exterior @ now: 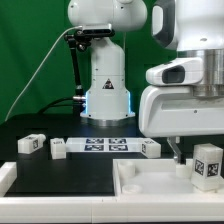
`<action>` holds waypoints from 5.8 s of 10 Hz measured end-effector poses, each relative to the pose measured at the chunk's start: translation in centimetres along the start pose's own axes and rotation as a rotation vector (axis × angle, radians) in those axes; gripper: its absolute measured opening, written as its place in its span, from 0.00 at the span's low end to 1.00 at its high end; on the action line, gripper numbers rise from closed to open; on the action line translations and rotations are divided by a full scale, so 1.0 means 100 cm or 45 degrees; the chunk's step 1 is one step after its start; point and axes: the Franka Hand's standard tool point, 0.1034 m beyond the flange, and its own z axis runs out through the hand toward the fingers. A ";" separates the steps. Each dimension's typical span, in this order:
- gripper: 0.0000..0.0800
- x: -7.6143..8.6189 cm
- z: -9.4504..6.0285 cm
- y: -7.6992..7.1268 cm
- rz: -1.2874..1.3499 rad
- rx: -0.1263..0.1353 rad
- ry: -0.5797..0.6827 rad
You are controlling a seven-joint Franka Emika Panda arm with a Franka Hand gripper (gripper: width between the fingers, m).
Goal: Assemble one leg
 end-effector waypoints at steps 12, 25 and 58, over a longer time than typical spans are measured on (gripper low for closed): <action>0.36 0.000 0.002 0.001 0.287 0.035 0.055; 0.51 -0.002 0.004 0.004 1.469 0.070 0.039; 0.37 -0.005 0.004 -0.001 2.320 0.050 0.035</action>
Offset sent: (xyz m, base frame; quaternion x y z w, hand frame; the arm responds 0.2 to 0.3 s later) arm 0.0000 0.0000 0.0000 0.0000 0.0000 0.0000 1.0000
